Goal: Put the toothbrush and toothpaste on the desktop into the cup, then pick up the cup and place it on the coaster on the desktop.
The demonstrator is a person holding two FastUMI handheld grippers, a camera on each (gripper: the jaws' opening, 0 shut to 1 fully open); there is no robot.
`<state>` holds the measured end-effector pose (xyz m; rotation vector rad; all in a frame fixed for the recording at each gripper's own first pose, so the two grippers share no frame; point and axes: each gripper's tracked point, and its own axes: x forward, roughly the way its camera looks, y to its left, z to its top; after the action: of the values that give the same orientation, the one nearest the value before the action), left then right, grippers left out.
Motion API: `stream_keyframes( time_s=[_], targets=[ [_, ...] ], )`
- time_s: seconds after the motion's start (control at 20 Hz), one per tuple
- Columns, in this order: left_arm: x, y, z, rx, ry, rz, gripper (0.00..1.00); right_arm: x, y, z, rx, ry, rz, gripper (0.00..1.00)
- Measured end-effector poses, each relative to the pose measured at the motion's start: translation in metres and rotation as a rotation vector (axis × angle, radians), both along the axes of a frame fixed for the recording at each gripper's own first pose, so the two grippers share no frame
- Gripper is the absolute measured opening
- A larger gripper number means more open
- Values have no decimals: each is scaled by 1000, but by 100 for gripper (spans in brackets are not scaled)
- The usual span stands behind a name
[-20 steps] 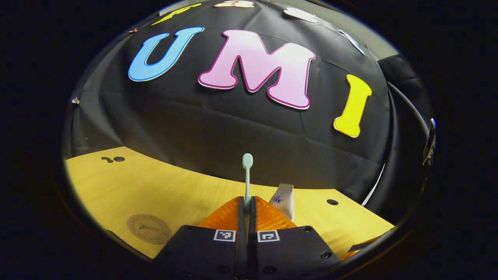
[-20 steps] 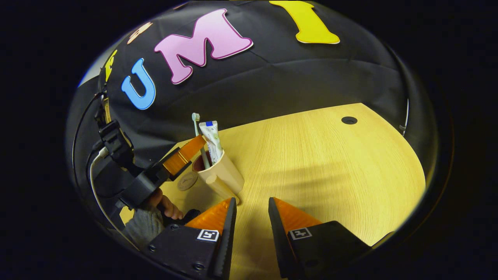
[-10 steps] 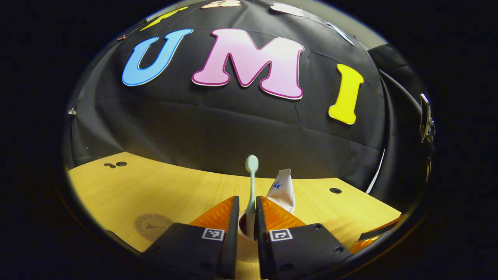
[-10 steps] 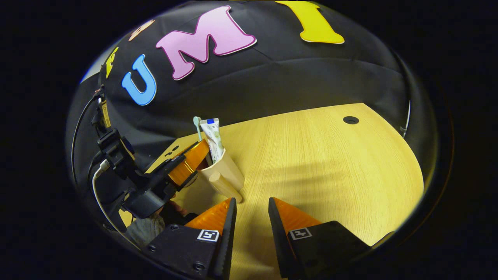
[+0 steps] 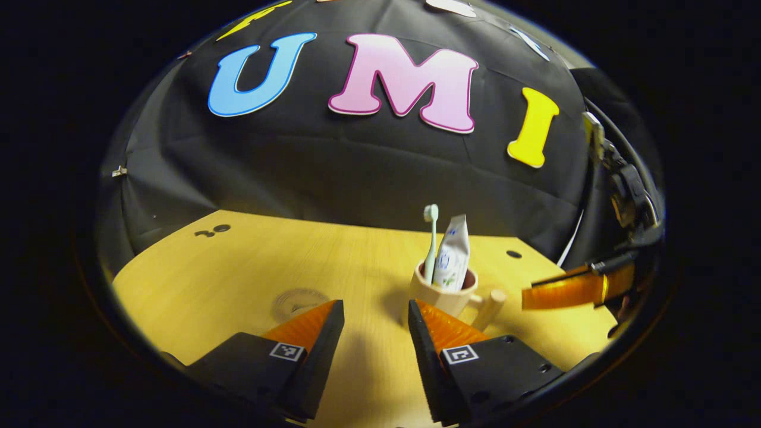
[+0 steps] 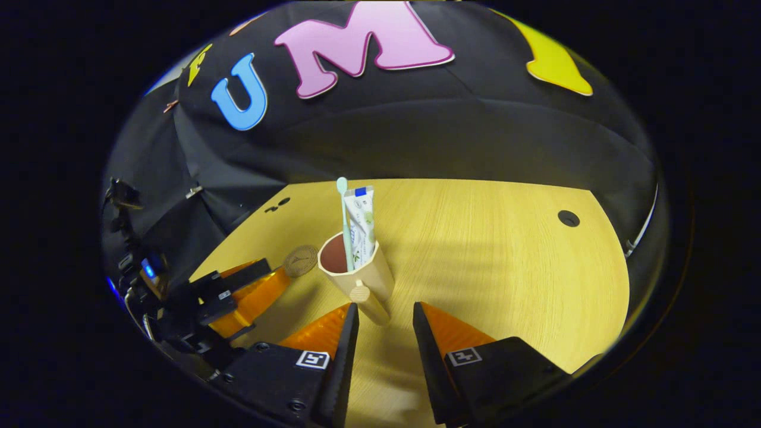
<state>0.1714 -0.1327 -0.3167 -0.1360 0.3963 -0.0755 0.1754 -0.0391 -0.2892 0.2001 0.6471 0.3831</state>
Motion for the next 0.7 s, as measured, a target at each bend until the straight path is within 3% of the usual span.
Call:
stream_keyframes(
  time_s=[0.05,0.35,0.7],
  targets=[
    [-15,9,-2,18,25,3,72,1,4,-3,-25,16,26,58],
    [-79,43,4,58,101,43,79,4,31,-19,-146,95,174,72],
    [-132,63,-4,43,171,67,80,18,46,-56,-225,256,226,74]
  ],
)
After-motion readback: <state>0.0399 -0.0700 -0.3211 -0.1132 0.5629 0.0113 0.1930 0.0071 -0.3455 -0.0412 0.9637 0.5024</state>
